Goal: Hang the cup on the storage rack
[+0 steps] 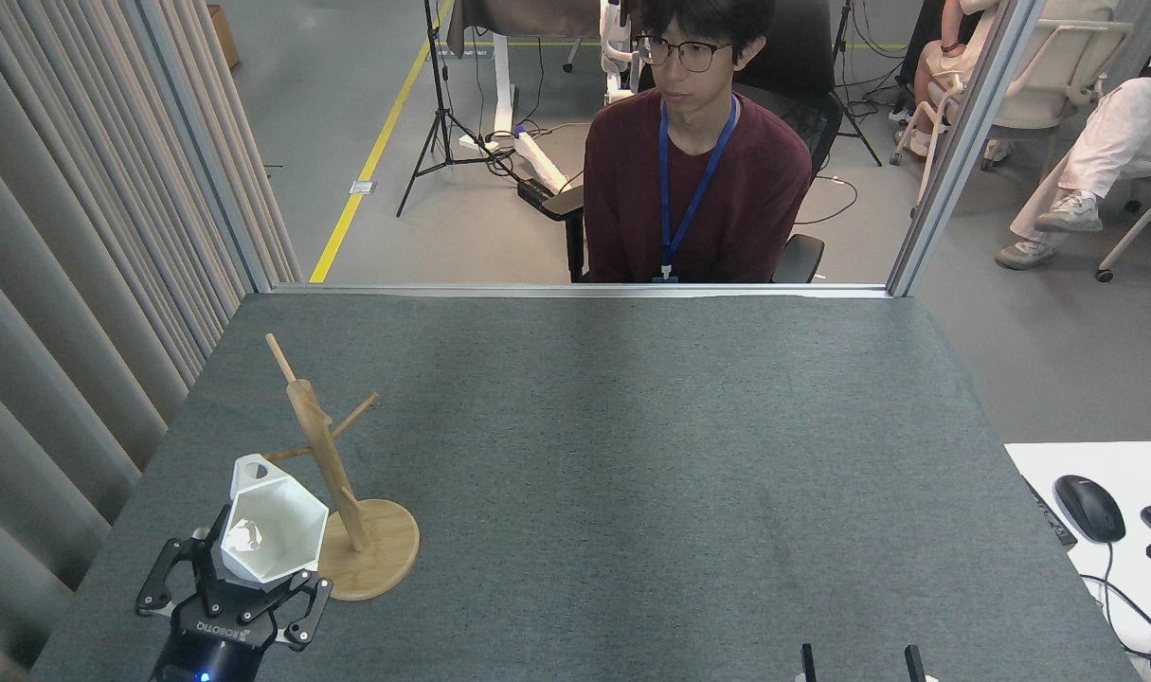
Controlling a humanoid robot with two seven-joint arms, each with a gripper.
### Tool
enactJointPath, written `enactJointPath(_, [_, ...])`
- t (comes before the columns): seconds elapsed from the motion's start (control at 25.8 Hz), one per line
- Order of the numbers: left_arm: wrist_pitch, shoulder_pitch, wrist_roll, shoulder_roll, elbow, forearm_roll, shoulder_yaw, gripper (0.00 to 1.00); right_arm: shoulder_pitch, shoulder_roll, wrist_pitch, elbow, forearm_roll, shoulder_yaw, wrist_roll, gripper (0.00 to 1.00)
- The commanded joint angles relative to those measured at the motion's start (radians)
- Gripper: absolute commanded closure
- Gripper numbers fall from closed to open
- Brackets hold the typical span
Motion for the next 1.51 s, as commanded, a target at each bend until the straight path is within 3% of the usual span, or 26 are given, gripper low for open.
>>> enactJointPath(0.0, [0.016, -0.004, -0.002, -0.006, 0.0, -0.054, 0.045, 0.84, -0.009, 0.004, 0.003, 0.0, 0.009, 0.001, 0.001, 0.01])
enactJointPath(0.62, [0.02, -0.123, 0.01, -0.014, 0.116, -0.155, 0.065, 0.84, -0.01, 0.006, 0.009, 0.0, 0.009, 0.018, 0.006, 0.01])
enactJointPath(0.93, [0.028, -0.131, 0.035, -0.032, 0.166, -0.199, 0.031, 0.82, -0.009, 0.002, 0.01, -0.003, 0.006, 0.031, 0.006, 0.01])
enactJointPath(0.97, [0.03, -0.131, 0.036, -0.04, 0.167, -0.212, 0.025, 0.77, -0.009, 0.002, 0.015, -0.003, 0.006, 0.032, 0.006, 0.01])
enactJointPath(1.01, [0.031, -0.132, 0.036, -0.046, 0.173, -0.216, 0.019, 0.64, -0.009, 0.002, 0.018, -0.004, 0.006, 0.032, 0.006, 0.01])
enactJointPath(1.05, [0.037, -0.135, 0.038, -0.055, 0.184, -0.218, 0.012, 0.25, -0.009, 0.002, 0.019, -0.004, 0.006, 0.032, 0.006, 0.01])
enactJointPath(1.08, [0.045, -0.143, 0.042, -0.064, 0.192, -0.216, 0.002, 0.0, -0.009, 0.002, 0.019, -0.004, 0.006, 0.034, 0.006, 0.01])
enactJointPath(1.47, [0.053, -0.151, 0.079, -0.057, 0.238, -0.202, 0.002, 0.0, -0.009, 0.002, 0.026, -0.006, 0.006, 0.046, 0.006, 0.01])
